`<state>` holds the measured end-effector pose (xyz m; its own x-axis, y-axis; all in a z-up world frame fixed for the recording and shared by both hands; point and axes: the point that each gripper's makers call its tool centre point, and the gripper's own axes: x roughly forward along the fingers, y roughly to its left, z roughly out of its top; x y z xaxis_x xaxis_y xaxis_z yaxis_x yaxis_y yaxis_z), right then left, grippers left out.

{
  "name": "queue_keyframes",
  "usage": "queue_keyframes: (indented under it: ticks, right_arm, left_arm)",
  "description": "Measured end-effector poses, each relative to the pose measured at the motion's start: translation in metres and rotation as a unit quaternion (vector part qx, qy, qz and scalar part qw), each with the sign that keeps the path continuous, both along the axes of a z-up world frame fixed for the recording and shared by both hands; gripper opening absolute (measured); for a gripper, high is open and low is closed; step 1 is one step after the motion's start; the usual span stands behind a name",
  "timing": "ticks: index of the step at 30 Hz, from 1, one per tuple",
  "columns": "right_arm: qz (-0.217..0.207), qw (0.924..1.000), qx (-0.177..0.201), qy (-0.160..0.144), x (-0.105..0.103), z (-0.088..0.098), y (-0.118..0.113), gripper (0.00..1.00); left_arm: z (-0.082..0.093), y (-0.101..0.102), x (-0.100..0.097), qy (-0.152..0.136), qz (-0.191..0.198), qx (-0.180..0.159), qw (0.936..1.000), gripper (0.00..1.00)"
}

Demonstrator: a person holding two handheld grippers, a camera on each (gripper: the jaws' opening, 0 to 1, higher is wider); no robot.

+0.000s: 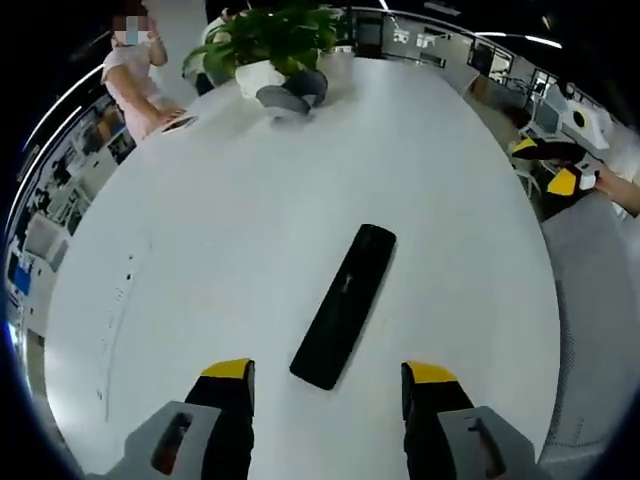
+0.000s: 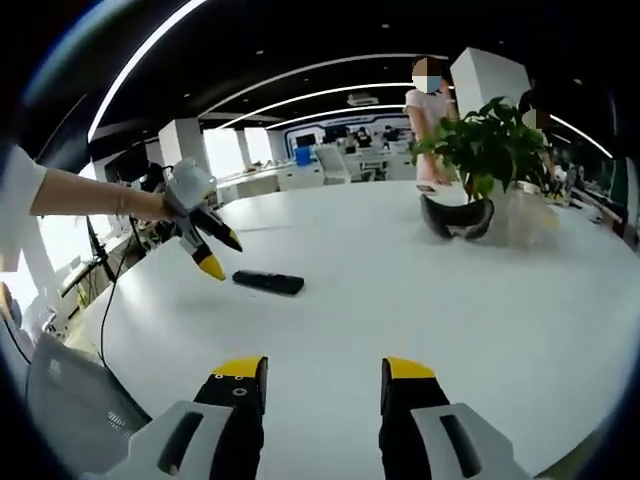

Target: Press the specified remote control buttons in sequence, fully releasing each button before pressing the next.

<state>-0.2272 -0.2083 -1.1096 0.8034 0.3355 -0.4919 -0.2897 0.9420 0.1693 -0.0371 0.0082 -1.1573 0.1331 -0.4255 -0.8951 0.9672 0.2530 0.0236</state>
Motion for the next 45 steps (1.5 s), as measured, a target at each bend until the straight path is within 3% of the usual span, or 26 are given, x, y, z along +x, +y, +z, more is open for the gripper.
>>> queue_keyframes:
  ticks: [5,13,21,26,36,40,45]
  right_arm:
    - [0.002,1.0000,-0.001,0.003,-0.001,-0.001,0.001,0.43]
    - [0.006,0.9999,0.002,0.008,-0.001,-0.003,0.002,0.41]
    - [0.008,0.9999,0.005,0.012,-0.001,-0.004,0.004,0.41]
    - [0.008,0.9999,0.007,0.012,-0.001,-0.005,0.004,0.40]
    - [0.007,0.9998,0.014,0.013,-0.002,-0.005,0.005,0.38]
    - [0.010,0.9998,0.013,0.014,-0.002,-0.005,0.005,0.38]
    - [0.012,0.9997,0.012,0.016,-0.002,-0.005,0.006,0.37]
  left_arm:
    - [-0.002,-0.014,0.011,0.001,-0.006,0.004,1.0000,0.59]
    - [-0.016,-0.026,0.025,-0.012,-0.043,0.045,0.9980,0.57]
    - [-0.026,-0.037,0.022,-0.008,-0.071,0.061,0.9956,0.53]
    - [-0.023,-0.047,0.020,-0.002,-0.086,0.052,0.9949,0.44]
    - [-0.027,-0.047,0.000,0.048,-0.095,0.033,0.9938,0.19]
    - [-0.028,-0.047,-0.002,0.038,-0.099,0.027,0.9940,0.19]
    - [-0.031,-0.041,-0.002,0.046,-0.088,0.031,0.9946,0.24]
